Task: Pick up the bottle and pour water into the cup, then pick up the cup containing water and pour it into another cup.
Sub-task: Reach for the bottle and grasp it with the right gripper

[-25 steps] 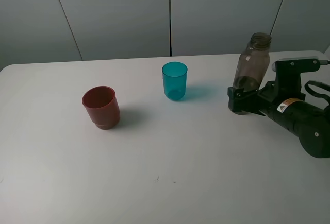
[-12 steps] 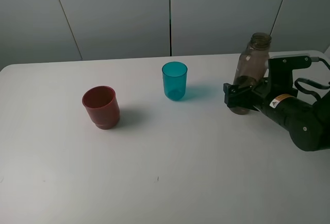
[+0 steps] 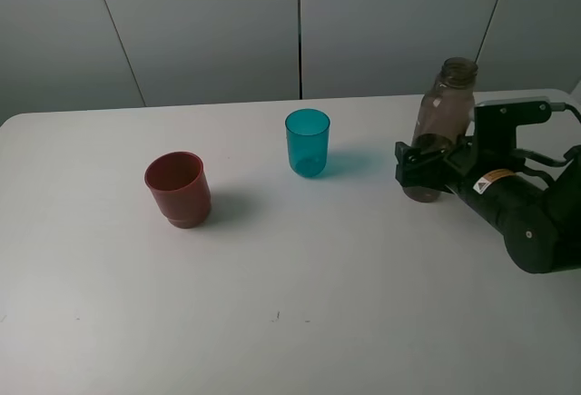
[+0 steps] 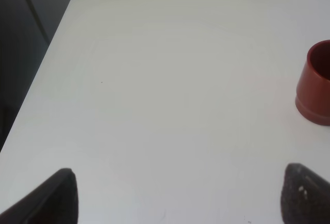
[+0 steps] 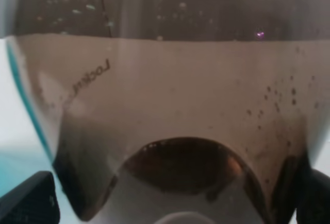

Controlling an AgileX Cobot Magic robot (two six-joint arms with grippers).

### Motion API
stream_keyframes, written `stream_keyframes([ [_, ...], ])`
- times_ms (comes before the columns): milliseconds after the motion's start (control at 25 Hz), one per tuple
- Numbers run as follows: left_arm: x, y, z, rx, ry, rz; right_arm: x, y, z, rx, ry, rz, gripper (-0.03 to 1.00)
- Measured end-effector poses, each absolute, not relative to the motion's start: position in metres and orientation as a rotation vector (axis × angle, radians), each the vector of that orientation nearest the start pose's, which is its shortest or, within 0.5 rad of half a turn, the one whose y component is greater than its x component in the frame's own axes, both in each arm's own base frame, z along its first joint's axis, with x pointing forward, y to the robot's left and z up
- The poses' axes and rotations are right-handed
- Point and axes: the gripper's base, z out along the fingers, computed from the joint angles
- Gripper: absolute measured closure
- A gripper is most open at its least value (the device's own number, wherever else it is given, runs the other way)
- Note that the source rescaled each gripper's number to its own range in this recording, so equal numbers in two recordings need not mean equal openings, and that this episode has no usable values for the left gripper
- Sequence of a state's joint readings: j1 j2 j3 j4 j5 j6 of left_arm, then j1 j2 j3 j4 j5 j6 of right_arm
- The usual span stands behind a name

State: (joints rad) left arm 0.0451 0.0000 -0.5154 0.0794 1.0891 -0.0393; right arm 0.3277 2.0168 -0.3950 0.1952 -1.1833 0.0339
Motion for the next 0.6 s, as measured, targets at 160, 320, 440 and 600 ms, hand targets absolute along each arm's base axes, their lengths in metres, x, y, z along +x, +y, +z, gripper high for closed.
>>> stream_keyframes([
  [160, -0.008, 0.006, 0.279, -0.092, 2.054, 0.099, 0.271, 0.074, 0.084, -0.081, 1.890, 0.123, -0.03],
  [320, -0.008, 0.006, 0.279, -0.092, 2.054, 0.099, 0.276, 0.076, 0.082, -0.080, 1.885, 0.125, -0.03],
  [440, -0.008, 0.006, 0.279, -0.092, 2.054, 0.099, 0.276, 0.076, 0.081, -0.080, 1.893, 0.125, -0.03],
  [600, -0.008, 0.006, 0.279, -0.092, 2.054, 0.099, 0.276, 0.076, 0.081, -0.080, 1.895, 0.124, -0.03],
])
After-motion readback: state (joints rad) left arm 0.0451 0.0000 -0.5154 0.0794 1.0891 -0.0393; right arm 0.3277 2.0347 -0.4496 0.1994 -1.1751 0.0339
